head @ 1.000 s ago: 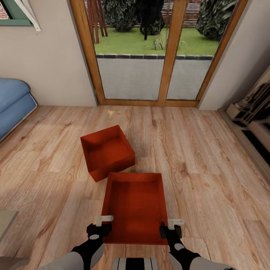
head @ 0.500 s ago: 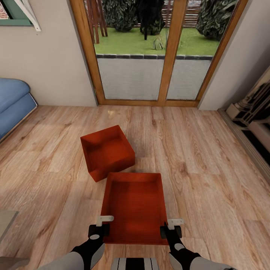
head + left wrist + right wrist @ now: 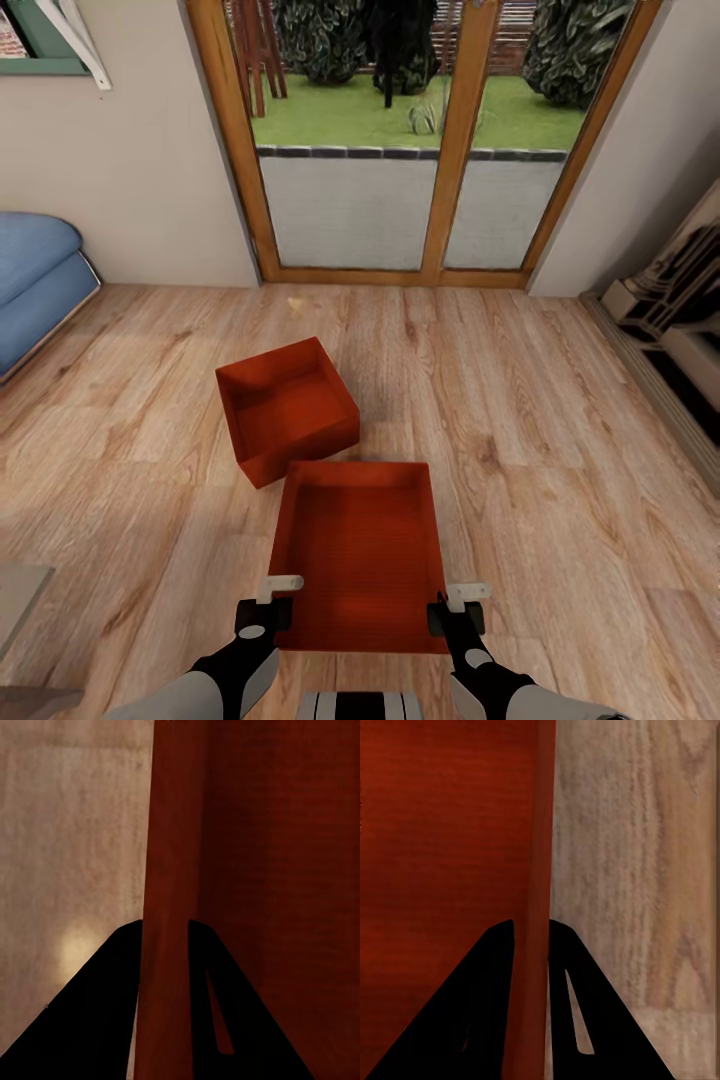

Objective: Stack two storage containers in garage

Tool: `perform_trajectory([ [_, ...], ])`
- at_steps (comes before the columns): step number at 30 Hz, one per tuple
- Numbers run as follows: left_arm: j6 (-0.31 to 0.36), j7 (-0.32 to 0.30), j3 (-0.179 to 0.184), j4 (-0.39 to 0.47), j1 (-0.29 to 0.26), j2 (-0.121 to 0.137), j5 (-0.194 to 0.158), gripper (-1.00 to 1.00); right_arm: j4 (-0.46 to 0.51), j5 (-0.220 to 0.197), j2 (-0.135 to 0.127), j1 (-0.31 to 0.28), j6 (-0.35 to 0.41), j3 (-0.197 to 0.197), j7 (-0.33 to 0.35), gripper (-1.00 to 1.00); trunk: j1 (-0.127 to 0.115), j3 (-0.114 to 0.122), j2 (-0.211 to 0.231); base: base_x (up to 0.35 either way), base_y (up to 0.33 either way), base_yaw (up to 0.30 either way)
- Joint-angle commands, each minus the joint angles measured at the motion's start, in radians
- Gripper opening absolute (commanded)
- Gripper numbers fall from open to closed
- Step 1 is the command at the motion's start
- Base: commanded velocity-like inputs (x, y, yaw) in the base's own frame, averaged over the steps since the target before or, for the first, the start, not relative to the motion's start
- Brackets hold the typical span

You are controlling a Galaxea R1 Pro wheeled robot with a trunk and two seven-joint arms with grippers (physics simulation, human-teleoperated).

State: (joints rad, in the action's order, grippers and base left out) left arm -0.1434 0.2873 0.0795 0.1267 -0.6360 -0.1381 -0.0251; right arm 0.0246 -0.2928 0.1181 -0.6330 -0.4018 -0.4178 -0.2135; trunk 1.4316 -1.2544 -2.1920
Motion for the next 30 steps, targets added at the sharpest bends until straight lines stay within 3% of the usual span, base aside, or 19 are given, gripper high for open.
perform_trajectory([
  [1,-0.002,0.012,0.000,-0.001,-0.001,0.000,0.000,-1.00,-0.002,-0.019,0.000,0.000,-0.006,-0.004,-0.003,-1.00,-0.004,0.003,0.007,0.000,0.000,0.000],
  [30,-0.001,0.011,-0.001,-0.001,-0.001,0.002,-0.001,-1.00,-0.002,-0.019,0.000,-0.001,-0.006,-0.004,-0.002,-1.00,-0.115,0.094,0.210,0.000,0.000,0.000],
])
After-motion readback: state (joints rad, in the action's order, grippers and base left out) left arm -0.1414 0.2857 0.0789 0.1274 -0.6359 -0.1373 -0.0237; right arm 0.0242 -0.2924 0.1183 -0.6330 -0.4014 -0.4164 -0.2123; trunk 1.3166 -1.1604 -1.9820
